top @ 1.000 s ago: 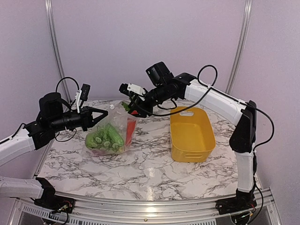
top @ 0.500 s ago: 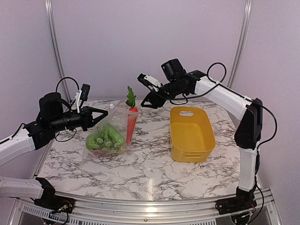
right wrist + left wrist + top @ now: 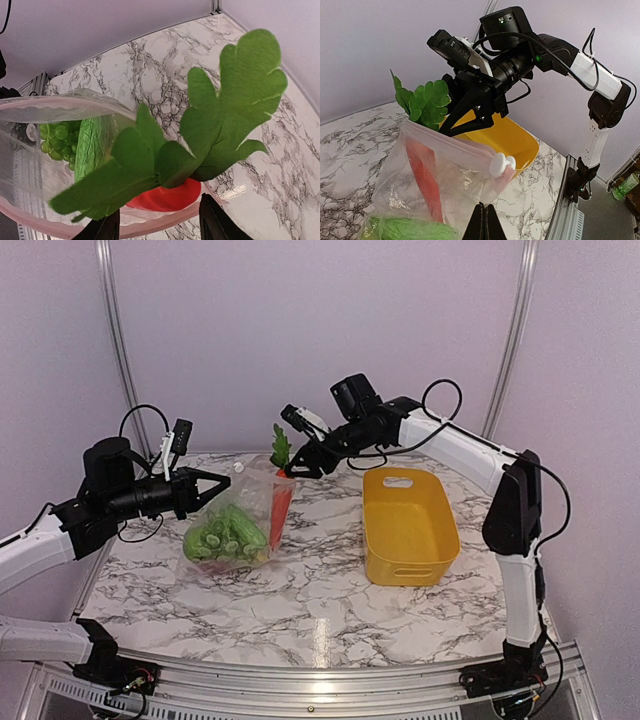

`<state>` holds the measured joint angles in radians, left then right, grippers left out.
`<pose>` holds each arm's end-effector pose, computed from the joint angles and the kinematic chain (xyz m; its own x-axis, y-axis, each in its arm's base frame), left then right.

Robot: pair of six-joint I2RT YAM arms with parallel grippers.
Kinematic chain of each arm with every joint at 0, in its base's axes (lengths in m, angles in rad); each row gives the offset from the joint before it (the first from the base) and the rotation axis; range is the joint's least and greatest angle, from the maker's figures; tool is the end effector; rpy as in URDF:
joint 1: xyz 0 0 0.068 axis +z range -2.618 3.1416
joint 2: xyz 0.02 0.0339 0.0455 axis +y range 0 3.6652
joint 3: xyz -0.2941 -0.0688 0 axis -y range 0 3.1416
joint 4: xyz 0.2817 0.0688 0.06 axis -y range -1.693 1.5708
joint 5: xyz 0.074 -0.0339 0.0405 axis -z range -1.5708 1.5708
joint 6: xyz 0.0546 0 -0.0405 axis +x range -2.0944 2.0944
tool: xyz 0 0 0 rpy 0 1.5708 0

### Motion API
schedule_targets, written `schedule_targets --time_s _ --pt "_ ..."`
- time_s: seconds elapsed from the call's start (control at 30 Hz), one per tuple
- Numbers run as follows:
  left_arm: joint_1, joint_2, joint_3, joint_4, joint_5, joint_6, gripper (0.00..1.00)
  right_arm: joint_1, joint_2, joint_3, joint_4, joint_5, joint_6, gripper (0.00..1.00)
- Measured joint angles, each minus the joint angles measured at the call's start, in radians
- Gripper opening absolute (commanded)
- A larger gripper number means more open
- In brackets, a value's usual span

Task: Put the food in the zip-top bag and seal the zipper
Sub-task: Adjust the fake vegetable in the zipper food storage bag.

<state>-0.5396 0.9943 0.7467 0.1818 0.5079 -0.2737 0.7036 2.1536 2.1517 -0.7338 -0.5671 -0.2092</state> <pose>0.2171 -0.1610 0.3412 -0.2882 -0.1027 -0.9521 0.8178 0.4908 -0.3005 0.4025 0.3799 0.3379 -0.3242 -0.5048 -0.8001 -0.9371 0.2869 0.1987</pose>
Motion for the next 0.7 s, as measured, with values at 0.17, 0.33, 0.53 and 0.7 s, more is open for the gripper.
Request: schedule_targets --time_s 0.17,0.33,0.53,0.7 --pt "0.000 0.000 0.000 0.000 0.000 -0.007 0.00 0.001 0.037 0.000 0.000 -0.002 0.035 0.55" --pt "-0.002 0.000 0.000 0.000 0.000 -0.015 0.00 0.001 0.080 0.000 0.001 -0.019 0.080 0.57" --pt "-0.003 0.003 -0.005 0.001 0.001 -0.025 0.00 0.005 0.112 0.008 0.016 -0.082 0.130 0.64" --pt "-0.004 0.005 -0.008 0.004 0.004 -0.027 0.00 0.009 0.134 0.026 0.047 -0.211 0.169 0.62"
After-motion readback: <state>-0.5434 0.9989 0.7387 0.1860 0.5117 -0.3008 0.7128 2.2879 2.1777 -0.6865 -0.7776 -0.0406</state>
